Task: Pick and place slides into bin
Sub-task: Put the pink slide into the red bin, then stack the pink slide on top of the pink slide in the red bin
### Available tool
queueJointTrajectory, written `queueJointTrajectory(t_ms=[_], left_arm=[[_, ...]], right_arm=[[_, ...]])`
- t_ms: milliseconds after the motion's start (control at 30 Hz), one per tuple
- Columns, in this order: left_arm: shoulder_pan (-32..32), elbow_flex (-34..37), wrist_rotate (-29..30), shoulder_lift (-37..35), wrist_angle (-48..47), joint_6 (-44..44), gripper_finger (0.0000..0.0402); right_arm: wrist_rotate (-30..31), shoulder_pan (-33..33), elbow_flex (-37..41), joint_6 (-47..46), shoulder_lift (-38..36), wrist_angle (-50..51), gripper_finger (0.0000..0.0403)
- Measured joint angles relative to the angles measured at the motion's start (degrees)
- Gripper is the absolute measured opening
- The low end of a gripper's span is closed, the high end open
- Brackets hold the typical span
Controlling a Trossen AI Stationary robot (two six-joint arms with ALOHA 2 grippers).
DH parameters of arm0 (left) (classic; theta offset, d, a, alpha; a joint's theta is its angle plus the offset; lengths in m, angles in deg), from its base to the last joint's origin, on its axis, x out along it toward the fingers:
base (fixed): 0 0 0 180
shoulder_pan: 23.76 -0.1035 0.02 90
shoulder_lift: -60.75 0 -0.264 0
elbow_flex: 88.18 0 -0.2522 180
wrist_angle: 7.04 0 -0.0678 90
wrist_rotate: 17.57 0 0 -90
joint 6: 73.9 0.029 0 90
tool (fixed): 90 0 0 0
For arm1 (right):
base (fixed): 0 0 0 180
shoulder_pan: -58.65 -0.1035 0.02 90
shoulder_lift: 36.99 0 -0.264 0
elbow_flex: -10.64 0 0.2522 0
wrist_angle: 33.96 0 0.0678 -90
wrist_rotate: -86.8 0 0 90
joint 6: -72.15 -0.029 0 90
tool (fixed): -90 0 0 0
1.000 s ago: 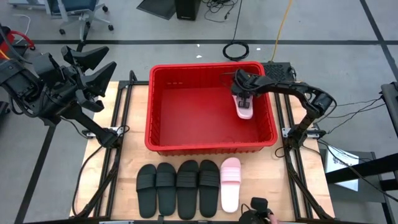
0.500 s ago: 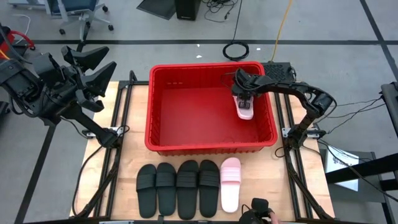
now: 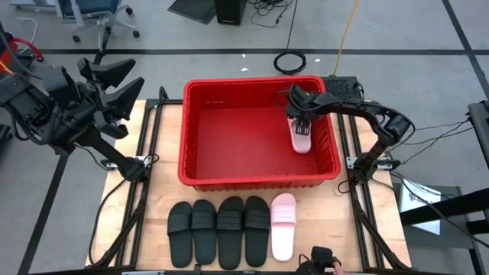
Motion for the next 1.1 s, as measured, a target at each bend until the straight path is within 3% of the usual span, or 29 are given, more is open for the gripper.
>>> queueJointTrajectory(t_ms=[400, 800, 1100], left_arm=[[0.0, 0.0, -0.1, 0.1, -1.4, -1.5, 0.0273], [0.0, 0.0, -0.3, 0.1, -2.6, -1.5, 0.0273], [0.2, 0.0, -0.4, 0.1, -2.6, -3.6, 0.0273]], right_arm=[[-1.0, -2.2, 0.0, -1.7, -5.8, 3.1, 0.0210], [-0.9, -8.6, 0.0, -11.1, -14.7, 7.5, 0.0206], [-0.9, -15.2, 0.0, -23.3, -24.4, 5.6, 0.0206]])
